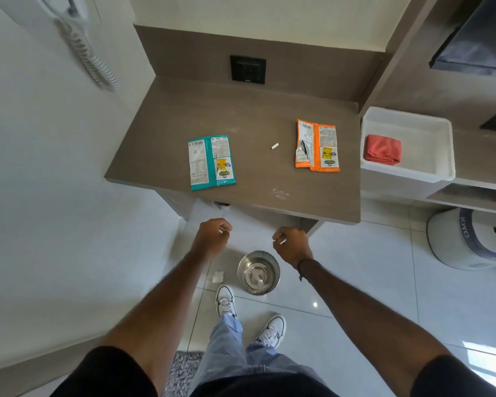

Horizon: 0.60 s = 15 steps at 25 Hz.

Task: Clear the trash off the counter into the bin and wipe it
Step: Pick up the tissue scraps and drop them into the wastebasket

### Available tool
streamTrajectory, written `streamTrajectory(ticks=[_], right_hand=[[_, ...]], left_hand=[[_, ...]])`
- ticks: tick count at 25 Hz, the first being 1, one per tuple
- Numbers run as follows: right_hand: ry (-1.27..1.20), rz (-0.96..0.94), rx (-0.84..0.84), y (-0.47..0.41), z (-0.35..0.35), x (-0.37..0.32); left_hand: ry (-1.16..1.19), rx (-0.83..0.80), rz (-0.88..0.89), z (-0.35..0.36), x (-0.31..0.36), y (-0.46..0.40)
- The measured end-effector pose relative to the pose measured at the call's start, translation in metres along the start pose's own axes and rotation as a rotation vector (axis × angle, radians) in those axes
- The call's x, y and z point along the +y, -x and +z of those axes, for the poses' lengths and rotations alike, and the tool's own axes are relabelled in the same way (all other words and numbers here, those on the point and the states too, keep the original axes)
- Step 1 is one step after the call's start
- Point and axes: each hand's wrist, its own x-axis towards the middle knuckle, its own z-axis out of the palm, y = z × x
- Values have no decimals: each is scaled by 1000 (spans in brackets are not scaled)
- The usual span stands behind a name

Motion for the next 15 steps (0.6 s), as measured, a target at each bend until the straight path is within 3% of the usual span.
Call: streamTrajectory(ticks=[8, 15], right_hand=[[120, 84, -183, 10, 84, -1], [156, 90, -236, -43, 268, 27]], left_hand=[[-21, -111, -195, 18, -96, 24], [-128, -254, -317, 70, -282, -6]])
